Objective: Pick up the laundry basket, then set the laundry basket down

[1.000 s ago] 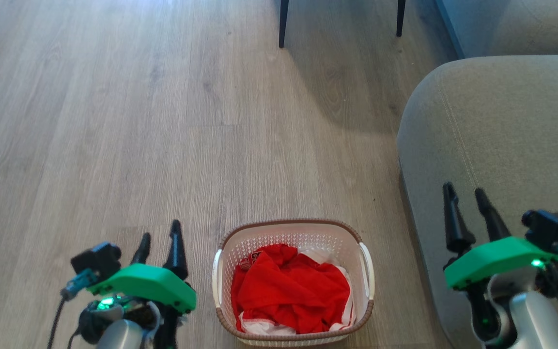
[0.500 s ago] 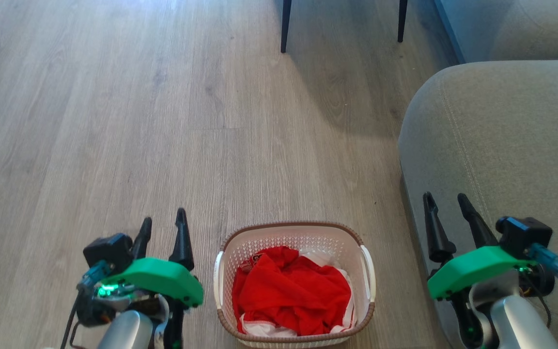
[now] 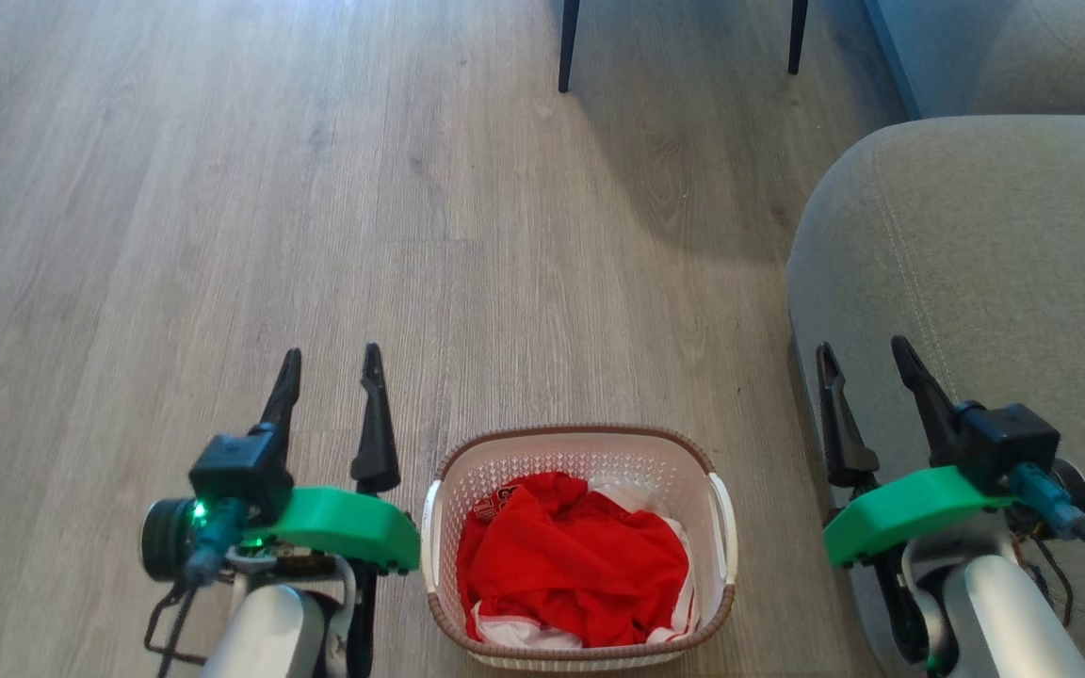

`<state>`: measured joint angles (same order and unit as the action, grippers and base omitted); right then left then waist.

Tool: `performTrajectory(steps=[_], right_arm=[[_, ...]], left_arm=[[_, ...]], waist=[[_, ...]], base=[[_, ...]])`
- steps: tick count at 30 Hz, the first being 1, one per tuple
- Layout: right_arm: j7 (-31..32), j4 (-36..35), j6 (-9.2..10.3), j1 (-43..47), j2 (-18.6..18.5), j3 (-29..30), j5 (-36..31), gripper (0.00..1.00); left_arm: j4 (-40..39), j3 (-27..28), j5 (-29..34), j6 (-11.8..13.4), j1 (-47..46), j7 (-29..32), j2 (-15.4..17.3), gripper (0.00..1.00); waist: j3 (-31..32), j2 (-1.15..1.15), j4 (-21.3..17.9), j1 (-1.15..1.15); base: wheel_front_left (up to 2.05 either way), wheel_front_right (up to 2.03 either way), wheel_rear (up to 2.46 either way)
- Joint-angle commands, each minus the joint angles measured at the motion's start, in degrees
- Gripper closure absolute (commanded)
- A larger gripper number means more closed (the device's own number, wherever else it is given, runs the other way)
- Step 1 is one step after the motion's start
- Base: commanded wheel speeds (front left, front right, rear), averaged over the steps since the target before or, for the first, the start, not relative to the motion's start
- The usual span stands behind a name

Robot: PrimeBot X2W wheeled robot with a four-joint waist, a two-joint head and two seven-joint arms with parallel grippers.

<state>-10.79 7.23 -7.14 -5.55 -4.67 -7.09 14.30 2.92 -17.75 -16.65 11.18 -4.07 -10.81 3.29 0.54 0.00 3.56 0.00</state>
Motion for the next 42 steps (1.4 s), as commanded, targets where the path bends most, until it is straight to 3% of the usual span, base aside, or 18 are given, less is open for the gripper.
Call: performTrajectory(steps=[1,4,14,21,28,38,42], right_arm=[[-0.9,-2.5,-0.3,-2.8,-0.1,-1.3,-2.0,0.0],[-1.4,-2.8,-0.31,-2.8,-0.1,-1.7,-4.2,0.0],[-3.1,-3.2,-0.33,-3.2,-0.2,-2.4,-10.8,0.0],[-4.1,-1.1,-0.35,-3.2,0.2,-2.7,-12.0,0.0],[-4.2,9.3,-0.35,-7.4,-0.7,-4.6,-8.4,0.0],[-3.7,30.5,-0.35,-22.0,-2.2,-10.3,-3.2,0.0],[-2.2,37.5,-0.35,-27.4,-2.0,-12.4,-0.7,0.0]], left_arm=[[-2.4,1.0,2.0,0.7,-3.6,-0.9,0.0,0.0],[-2.4,0.5,4.3,2.1,-3.6,-1.4,0.0,0.0],[0.1,1.9,8.2,3.2,-3.2,-3.1,-0.4,0.0],[3.1,0.8,9.4,2.0,-3.2,-4.1,-0.4,0.0],[13.7,0.2,3.1,-2.0,-6.5,-4.2,-0.4,0.0],[30.3,-3.5,-2.8,-4.3,-17.3,-4.2,-0.4,0.0],[36.6,-5.1,-8.0,-5.8,-21.4,-4.2,-0.4,0.0]], waist=[[-0.1,0.0,0.0,0.0],[-0.2,0.0,0.0,0.0],[-0.9,0.0,0.2,0.0],[-2.5,0.0,0.6,0.0],[-9.6,0.0,0.7,0.0],[-23.1,0.0,1.1,0.0],[-27.1,0.0,1.4,0.0]], base=[[0.0,0.0,0.0],[0.0,0.0,0.0],[0.0,0.0,0.0],[0.0,0.0,0.0],[0.0,0.0,0.0],[0.0,0.0,0.0],[0.0,0.0,0.0]])
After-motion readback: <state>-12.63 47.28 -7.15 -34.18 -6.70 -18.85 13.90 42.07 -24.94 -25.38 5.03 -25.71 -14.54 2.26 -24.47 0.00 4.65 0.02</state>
